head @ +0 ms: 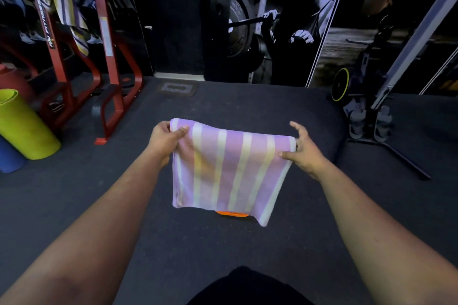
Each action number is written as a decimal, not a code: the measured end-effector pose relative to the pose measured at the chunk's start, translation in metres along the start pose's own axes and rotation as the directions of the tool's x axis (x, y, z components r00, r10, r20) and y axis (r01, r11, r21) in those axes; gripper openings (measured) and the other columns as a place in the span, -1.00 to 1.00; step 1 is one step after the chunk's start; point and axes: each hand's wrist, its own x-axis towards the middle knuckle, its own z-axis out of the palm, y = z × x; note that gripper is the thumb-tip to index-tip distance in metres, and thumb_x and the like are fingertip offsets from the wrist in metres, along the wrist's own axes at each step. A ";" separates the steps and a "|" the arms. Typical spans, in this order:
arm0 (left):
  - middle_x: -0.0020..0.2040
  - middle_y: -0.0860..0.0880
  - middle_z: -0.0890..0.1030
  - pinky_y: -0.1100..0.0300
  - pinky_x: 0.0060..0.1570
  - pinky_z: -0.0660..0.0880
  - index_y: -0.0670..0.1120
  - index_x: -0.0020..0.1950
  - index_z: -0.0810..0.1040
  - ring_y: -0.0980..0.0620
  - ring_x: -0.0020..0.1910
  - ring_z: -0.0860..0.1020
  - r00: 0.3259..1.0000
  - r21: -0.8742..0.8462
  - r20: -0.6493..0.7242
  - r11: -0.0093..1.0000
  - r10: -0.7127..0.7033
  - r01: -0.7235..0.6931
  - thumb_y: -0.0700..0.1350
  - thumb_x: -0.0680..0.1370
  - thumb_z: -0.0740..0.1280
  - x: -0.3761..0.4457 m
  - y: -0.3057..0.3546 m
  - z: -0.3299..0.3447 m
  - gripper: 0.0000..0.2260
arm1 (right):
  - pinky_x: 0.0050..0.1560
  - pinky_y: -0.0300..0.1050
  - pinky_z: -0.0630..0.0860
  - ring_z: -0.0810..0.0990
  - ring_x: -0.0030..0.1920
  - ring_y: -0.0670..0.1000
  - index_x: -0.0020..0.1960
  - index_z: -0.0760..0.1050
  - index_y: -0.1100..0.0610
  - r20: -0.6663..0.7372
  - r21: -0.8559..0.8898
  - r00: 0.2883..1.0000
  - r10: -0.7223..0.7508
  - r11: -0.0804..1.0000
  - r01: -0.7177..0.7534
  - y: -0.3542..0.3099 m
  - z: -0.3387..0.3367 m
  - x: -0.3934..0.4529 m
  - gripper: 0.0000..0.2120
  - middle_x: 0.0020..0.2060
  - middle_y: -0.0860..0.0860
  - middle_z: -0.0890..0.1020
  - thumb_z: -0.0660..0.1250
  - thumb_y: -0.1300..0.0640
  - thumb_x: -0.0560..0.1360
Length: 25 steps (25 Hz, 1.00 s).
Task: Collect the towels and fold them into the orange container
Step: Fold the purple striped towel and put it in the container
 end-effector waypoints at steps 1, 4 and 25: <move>0.00 -0.16 0.67 0.15 -0.18 0.59 -0.25 0.18 0.51 -0.06 -0.09 0.68 1.000 0.011 -0.012 1.000 0.023 -0.022 -0.15 0.53 0.51 0.000 0.002 -0.001 -0.68 | 0.13 0.16 0.63 0.69 0.03 0.15 0.54 0.14 -0.15 -0.092 -0.123 0.995 -0.039 0.992 0.028 0.002 0.000 0.002 -0.13 0.03 0.27 0.67 0.51 0.35 0.45; -0.13 -0.01 0.50 0.23 -0.14 0.53 -0.01 0.38 0.33 0.09 -0.20 0.54 0.996 0.096 0.002 0.991 0.088 -0.088 -0.20 0.54 0.50 -0.003 0.005 -0.001 -0.49 | 0.18 -0.08 0.54 0.61 0.18 0.04 0.46 0.37 -0.12 -0.205 -0.370 0.968 -0.143 0.927 0.059 -0.003 -0.001 0.005 -0.33 0.22 0.02 0.63 0.52 0.24 0.46; -0.07 -0.05 0.73 0.12 -0.11 0.63 -0.11 0.09 0.64 0.03 -0.10 0.68 0.992 -0.350 0.058 0.933 0.113 -0.086 -0.02 0.63 0.39 -0.014 0.073 0.014 -0.83 | 0.21 0.11 0.61 0.70 0.10 0.11 0.22 0.60 0.25 0.033 0.266 0.999 0.030 0.963 -0.037 0.004 0.019 -0.034 -0.46 0.12 0.18 0.71 0.60 0.10 0.30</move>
